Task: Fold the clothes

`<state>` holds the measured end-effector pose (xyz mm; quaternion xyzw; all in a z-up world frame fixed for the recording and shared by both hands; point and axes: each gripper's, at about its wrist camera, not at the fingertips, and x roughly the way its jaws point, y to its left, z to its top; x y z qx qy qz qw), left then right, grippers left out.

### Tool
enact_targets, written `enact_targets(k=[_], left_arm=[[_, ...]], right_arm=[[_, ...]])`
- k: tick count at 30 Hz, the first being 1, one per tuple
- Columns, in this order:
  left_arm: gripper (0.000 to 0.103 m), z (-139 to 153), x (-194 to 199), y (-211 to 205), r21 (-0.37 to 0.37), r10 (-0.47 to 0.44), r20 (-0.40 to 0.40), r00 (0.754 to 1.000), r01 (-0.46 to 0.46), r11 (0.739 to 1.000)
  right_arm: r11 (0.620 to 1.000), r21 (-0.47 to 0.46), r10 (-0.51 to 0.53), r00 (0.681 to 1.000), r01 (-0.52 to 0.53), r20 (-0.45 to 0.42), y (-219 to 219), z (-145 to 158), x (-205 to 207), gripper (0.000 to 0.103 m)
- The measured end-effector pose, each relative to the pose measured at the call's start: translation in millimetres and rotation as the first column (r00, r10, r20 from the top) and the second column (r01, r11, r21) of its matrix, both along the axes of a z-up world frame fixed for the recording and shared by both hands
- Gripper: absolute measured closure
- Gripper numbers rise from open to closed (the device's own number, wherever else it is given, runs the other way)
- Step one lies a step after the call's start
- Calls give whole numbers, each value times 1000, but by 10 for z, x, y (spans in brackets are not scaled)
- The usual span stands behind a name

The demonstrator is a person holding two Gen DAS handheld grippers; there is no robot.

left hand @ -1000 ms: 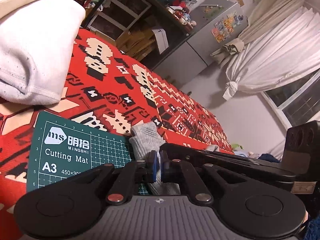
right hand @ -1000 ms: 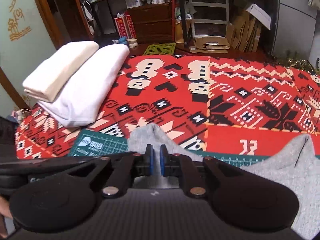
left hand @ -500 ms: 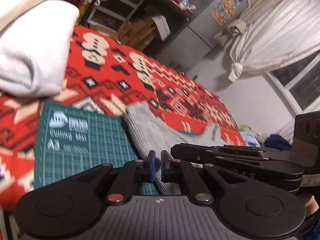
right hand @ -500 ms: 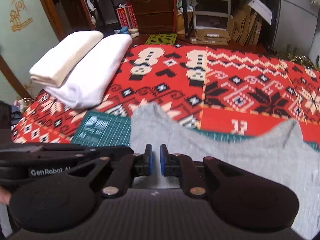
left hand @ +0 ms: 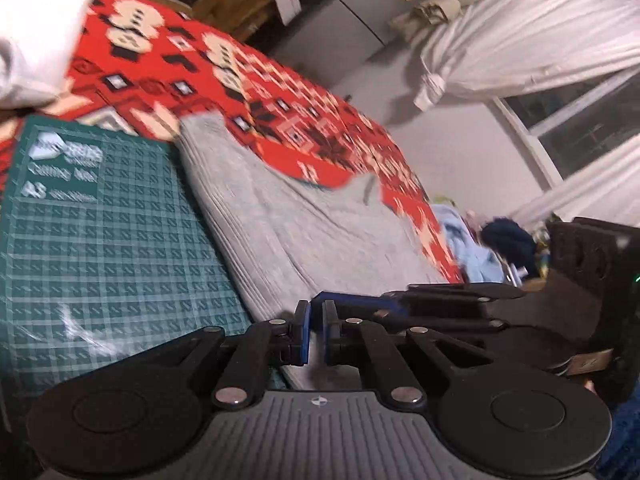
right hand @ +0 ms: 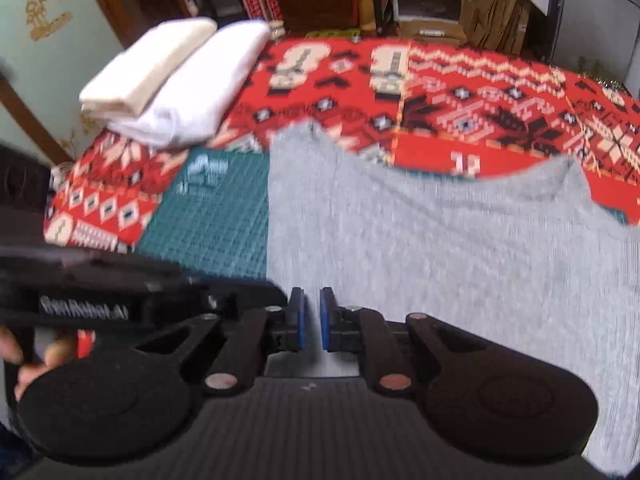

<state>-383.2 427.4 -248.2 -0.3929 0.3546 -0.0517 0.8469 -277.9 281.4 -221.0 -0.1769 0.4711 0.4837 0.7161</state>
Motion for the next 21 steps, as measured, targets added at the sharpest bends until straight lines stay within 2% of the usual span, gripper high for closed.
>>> enact_targets(k=[3, 11, 16, 21], left_arm=[[99, -93, 45, -131, 19, -61, -57, 996, 62, 998], [99, -94, 17, -262, 20, -142, -55, 988, 143, 989], [99, -94, 11, -396, 36, -227, -64, 972, 230, 973], [99, -73, 9, -405, 30, -246, -39, 969, 247, 969]], right_arm=[[1000, -9, -1, 1000, 1, 2, -126, 53, -37, 93], [998, -44, 34, 999, -35, -15, -486, 28, -174, 93], [999, -50, 20, 999, -22, -41, -647, -4, -207, 93], [1000, 15, -10, 1000, 10, -8, -725, 202, -137, 92]])
